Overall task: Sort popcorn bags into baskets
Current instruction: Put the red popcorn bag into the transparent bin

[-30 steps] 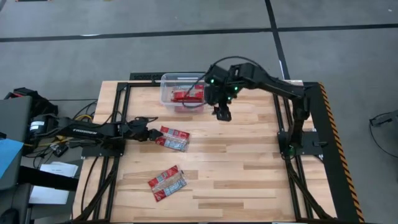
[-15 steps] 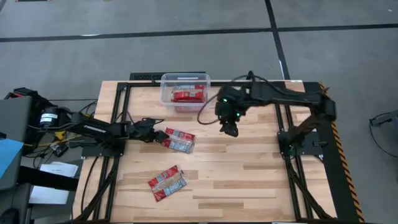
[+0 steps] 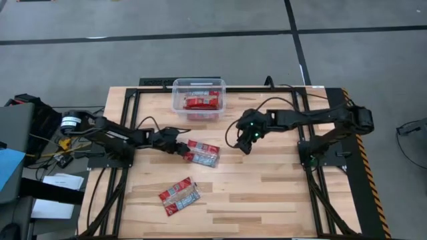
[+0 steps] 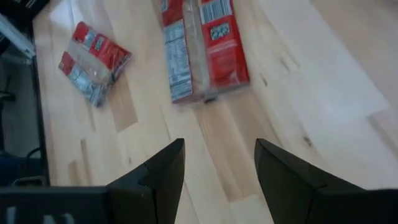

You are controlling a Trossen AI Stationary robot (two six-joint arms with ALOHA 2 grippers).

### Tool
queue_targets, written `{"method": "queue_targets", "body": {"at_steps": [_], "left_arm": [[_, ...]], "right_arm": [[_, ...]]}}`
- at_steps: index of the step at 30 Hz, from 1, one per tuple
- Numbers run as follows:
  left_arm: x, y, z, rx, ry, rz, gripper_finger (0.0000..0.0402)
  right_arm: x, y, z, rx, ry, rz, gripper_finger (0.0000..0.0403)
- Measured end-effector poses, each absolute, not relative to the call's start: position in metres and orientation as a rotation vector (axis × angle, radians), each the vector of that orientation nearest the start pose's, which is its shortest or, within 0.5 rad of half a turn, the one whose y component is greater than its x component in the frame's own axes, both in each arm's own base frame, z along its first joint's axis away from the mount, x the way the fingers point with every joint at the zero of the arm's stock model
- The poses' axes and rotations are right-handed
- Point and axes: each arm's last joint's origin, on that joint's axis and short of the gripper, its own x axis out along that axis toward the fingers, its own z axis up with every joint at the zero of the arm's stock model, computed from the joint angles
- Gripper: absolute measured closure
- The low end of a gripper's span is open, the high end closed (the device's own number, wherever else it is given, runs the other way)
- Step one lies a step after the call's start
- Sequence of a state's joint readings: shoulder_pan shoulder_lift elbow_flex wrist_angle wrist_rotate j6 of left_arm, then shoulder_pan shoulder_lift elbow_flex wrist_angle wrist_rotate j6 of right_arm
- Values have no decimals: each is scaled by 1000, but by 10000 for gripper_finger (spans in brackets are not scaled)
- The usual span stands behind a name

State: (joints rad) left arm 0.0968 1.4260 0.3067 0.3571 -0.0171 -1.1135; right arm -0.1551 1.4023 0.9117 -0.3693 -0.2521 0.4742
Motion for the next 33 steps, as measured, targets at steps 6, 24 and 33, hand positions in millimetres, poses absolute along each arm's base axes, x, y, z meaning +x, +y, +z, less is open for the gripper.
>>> {"method": "queue_targets", "body": {"at_steps": [6, 24, 33], "left_arm": [[225, 28, 116, -1051, 617, 542, 344], [234, 19, 91, -1146, 679, 629, 401], [234, 20, 90, -1116, 687, 623, 401]], "right_arm": [[286, -26, 222, 545, 843, -196, 188], [278, -31, 182, 790, 565, -260, 172], [299, -63, 158, 629, 627, -157, 139]]}}
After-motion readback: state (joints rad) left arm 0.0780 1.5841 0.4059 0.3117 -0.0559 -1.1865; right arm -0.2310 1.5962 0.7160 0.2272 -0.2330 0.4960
